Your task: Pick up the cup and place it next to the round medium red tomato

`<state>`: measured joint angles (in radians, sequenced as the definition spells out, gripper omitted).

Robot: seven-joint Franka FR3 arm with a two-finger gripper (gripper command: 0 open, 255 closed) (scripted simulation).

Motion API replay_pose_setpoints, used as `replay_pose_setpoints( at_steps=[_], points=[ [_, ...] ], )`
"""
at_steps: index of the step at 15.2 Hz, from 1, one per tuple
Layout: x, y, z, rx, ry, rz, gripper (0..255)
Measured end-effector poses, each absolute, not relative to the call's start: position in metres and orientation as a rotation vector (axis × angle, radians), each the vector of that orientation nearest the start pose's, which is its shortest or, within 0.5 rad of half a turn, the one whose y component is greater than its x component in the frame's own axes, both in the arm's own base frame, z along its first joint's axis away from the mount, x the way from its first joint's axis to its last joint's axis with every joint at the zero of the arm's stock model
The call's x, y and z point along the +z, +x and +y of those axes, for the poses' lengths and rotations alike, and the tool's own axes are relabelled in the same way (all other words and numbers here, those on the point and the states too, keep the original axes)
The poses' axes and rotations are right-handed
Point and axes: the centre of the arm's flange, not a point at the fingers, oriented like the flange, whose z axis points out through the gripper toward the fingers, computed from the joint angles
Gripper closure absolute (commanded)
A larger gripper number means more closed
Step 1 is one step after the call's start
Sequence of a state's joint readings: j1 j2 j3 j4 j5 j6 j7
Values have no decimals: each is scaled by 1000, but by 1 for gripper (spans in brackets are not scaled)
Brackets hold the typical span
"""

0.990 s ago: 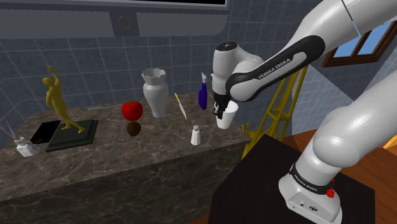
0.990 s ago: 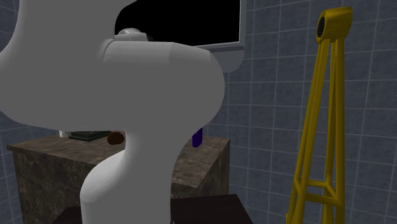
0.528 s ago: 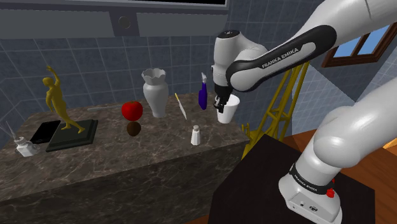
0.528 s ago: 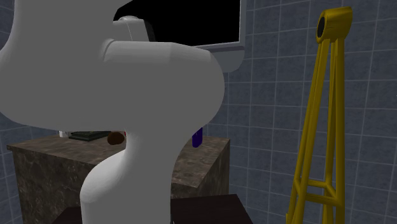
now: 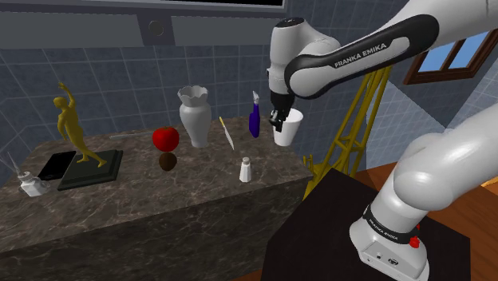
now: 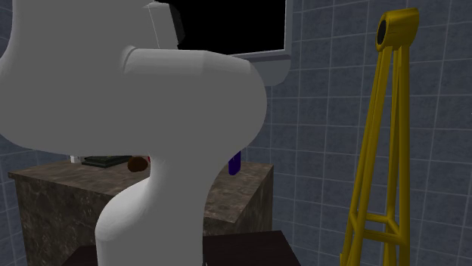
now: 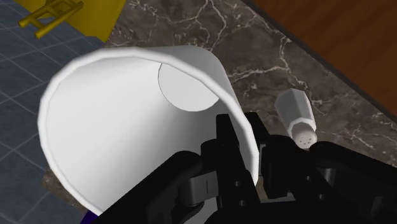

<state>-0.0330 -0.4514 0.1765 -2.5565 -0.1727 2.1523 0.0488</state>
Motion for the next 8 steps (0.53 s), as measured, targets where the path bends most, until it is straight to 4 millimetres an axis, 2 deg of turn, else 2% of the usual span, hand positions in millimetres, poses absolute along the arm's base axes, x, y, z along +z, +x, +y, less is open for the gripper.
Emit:
replay_pose_setpoints(
  at_steps=[5, 8],
  points=[
    [449, 399, 52, -95, -3347, -287, 255],
    [452, 421, 65, -95, -3347, -288, 255]
  ],
)
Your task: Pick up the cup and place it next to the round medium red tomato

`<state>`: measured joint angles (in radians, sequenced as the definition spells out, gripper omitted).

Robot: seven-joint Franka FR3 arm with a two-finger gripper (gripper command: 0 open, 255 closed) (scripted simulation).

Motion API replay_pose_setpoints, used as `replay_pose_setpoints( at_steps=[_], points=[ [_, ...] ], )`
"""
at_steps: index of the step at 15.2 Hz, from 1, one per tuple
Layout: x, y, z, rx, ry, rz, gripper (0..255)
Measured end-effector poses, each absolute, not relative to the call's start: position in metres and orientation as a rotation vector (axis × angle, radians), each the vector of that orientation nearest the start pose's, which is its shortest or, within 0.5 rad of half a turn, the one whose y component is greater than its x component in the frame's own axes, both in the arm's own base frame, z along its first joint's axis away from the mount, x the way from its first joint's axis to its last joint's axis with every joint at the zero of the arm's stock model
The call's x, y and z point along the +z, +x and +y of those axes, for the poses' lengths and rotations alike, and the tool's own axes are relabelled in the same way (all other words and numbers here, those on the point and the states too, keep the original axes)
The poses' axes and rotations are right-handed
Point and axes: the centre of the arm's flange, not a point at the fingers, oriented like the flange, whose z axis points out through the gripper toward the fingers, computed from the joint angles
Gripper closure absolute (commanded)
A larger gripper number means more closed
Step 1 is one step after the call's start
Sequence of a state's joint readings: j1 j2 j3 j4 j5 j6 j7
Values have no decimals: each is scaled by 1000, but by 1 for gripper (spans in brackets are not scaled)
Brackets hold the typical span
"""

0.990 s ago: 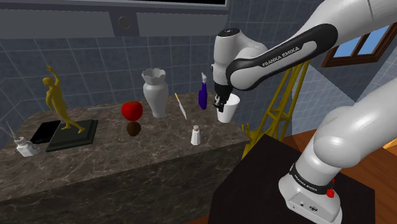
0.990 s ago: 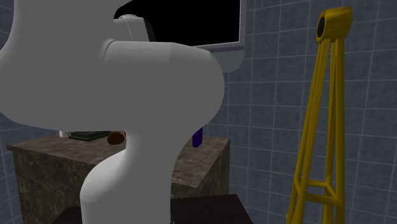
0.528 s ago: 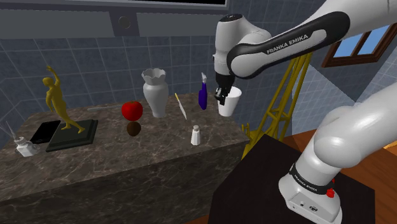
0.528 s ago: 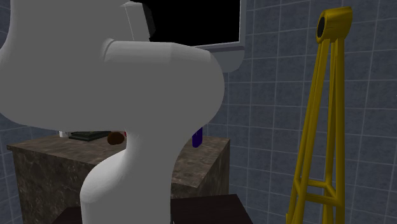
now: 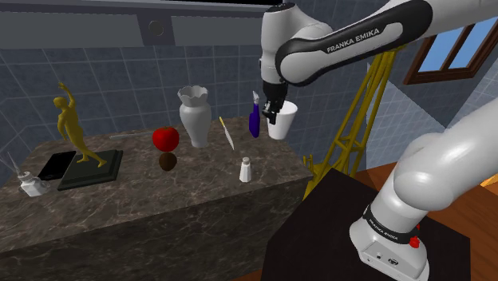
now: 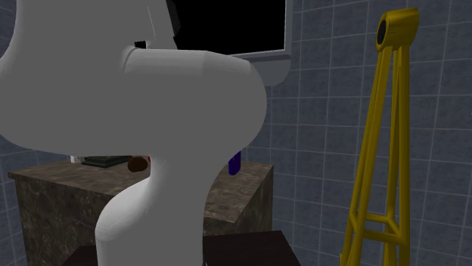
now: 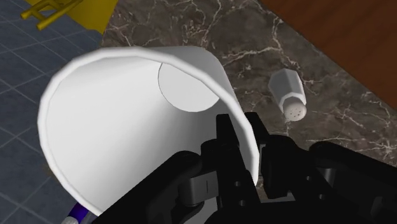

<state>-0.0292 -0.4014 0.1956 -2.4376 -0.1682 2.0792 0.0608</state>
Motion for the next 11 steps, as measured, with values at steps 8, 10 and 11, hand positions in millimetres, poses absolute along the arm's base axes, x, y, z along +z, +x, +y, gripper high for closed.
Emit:
replay_pose_setpoints(
  at_steps=[8, 10, 11],
  points=[
    [456, 513, 120, -95, -3347, -289, 255],
    [455, 537, 131, -94, -3347, -288, 255],
    [455, 547, 138, -95, -3347, -288, 255]
  ],
)
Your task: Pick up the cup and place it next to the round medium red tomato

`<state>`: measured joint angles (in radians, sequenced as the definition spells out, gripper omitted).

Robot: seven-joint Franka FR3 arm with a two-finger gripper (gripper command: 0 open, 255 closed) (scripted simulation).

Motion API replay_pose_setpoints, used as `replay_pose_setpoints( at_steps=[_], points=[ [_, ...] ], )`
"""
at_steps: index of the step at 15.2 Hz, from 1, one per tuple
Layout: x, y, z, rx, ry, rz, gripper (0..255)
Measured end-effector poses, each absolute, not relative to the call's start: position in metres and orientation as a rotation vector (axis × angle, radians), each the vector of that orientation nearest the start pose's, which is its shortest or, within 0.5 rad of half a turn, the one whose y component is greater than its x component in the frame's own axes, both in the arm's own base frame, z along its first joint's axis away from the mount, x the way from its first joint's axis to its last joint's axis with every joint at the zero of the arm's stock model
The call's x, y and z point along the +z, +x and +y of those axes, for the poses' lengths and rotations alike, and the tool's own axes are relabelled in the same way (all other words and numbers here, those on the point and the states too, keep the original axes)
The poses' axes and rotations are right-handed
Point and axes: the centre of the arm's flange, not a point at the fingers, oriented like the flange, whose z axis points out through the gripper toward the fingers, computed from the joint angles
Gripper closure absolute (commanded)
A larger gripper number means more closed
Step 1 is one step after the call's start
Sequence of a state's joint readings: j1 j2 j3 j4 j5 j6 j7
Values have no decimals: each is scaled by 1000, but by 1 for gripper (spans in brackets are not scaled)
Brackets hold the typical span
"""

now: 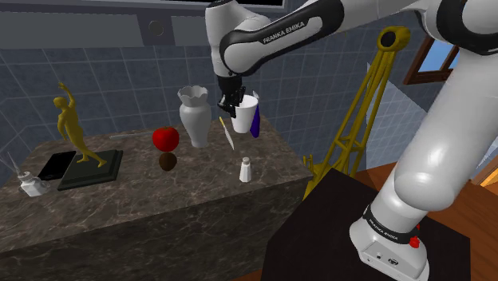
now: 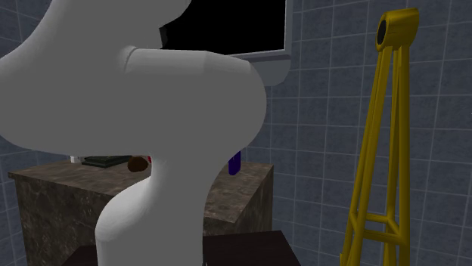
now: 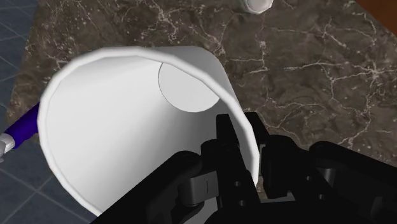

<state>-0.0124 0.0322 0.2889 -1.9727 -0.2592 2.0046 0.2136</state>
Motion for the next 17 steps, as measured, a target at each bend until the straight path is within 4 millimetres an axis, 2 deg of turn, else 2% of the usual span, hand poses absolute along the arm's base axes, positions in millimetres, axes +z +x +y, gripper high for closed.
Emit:
replay_pose_setpoints(
  at_steps=[15, 17],
  points=[
    [457, 719, 242, -99, -3345, -295, 255],
    [449, 723, 246, -93, -3346, -289, 255]
  ],
)
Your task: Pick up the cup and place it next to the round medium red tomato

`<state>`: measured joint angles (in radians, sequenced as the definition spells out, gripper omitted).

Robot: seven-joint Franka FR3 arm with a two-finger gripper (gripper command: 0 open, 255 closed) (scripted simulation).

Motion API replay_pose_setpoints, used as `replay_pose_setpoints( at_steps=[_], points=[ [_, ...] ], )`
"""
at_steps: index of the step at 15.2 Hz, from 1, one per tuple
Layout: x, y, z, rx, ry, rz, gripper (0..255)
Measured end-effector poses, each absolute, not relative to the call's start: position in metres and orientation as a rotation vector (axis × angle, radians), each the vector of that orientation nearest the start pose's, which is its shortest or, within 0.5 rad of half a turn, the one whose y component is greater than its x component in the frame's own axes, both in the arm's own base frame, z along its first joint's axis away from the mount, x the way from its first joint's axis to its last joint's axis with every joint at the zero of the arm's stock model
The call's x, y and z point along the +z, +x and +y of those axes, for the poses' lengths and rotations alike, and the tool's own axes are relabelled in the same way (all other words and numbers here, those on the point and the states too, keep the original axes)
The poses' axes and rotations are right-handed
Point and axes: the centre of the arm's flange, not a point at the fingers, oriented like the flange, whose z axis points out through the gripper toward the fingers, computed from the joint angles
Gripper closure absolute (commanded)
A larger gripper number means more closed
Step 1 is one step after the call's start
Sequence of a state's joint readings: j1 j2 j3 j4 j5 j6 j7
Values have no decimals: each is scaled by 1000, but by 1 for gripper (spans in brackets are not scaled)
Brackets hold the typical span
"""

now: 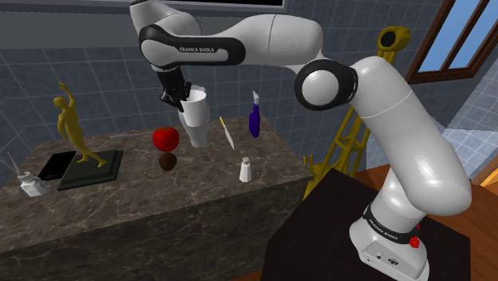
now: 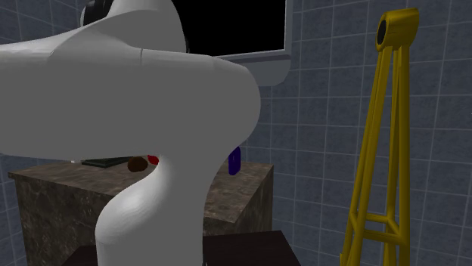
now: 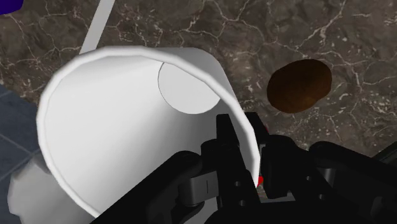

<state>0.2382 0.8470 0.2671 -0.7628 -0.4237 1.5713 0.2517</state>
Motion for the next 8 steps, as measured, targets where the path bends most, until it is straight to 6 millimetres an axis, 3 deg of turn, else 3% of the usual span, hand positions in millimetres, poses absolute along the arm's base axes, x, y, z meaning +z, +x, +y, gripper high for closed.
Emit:
replay_pose_setpoints(
  at_steps=[8],
  points=[
    [409, 727, 246, -94, -3347, -287, 255]
  ],
)
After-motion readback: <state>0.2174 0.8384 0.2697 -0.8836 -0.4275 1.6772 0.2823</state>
